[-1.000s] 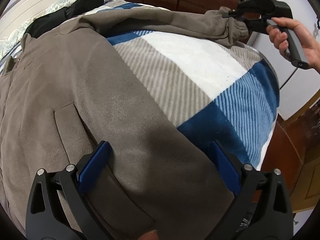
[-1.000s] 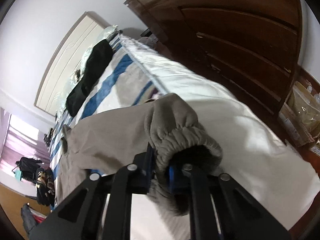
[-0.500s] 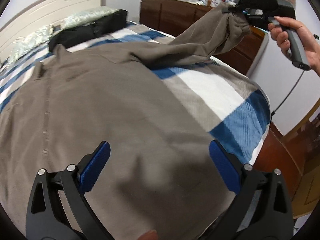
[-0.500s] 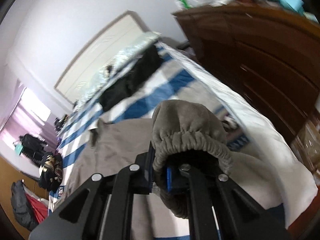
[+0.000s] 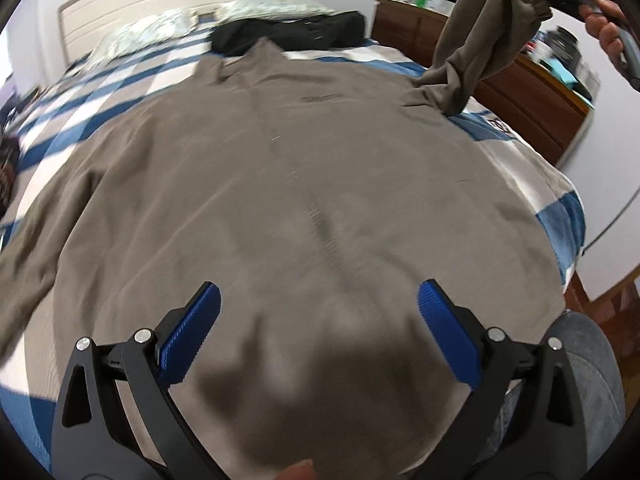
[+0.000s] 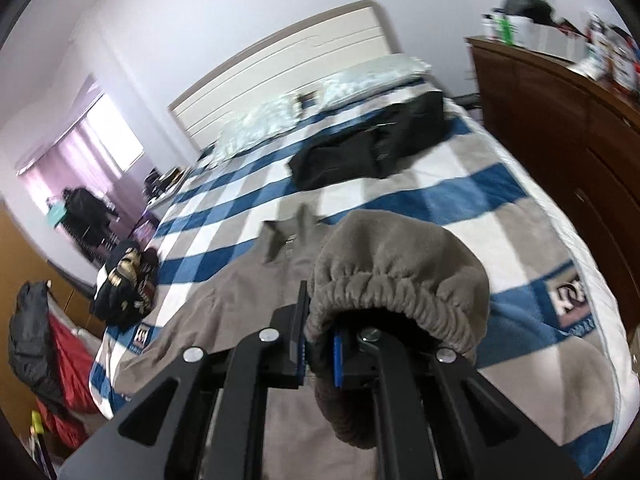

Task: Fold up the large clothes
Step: 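Carry the sleeve cuff across the jacket body and release it with the right gripper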

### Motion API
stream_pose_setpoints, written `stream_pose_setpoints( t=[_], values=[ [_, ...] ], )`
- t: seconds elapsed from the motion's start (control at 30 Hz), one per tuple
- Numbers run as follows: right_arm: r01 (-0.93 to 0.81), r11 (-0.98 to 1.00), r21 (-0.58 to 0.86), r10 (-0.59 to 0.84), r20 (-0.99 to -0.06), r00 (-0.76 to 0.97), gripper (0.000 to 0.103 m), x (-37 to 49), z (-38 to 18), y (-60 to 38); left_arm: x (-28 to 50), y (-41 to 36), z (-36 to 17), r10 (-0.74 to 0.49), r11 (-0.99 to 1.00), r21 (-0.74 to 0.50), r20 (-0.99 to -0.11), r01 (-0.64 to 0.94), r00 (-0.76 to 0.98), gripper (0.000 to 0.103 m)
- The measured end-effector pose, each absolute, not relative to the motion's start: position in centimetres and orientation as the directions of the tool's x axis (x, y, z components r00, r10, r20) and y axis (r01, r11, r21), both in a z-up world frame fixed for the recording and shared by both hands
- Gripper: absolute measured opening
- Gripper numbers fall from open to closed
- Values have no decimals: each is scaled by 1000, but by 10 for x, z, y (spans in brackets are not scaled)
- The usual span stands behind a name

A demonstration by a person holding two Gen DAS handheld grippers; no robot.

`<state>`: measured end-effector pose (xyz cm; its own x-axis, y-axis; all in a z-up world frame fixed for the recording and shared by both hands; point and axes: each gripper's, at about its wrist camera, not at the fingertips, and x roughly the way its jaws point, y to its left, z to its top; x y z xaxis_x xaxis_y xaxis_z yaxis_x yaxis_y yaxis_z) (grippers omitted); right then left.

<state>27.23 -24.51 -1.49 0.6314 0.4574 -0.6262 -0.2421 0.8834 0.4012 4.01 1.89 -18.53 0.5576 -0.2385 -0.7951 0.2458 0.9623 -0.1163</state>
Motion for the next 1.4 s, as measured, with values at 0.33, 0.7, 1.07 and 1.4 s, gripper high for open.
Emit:
stream_pose_setpoints(
  t=[0.33, 0.7, 1.07, 1.4],
  values=[
    [-415, 847, 332, 520, -678, 519, 9, 258, -12, -97, 18, 64, -200, -257, 966, -200, -778, 162, 574, 97],
    [-535, 802, 265, 486, -811, 326, 8, 261, -95, 63, 23, 80, -227, -289, 957, -260, -794, 132, 534, 97],
    [-621, 758, 198, 351, -927, 133, 8, 262, -198, 177, 22, 75, -245, -268, 963, -224, -802, 148, 534, 97],
    [-609, 772, 181, 230, -973, 2, 9, 272, -283, 211, 25, 74, -249, -277, 961, -240, -805, 140, 524, 97]
  ],
)
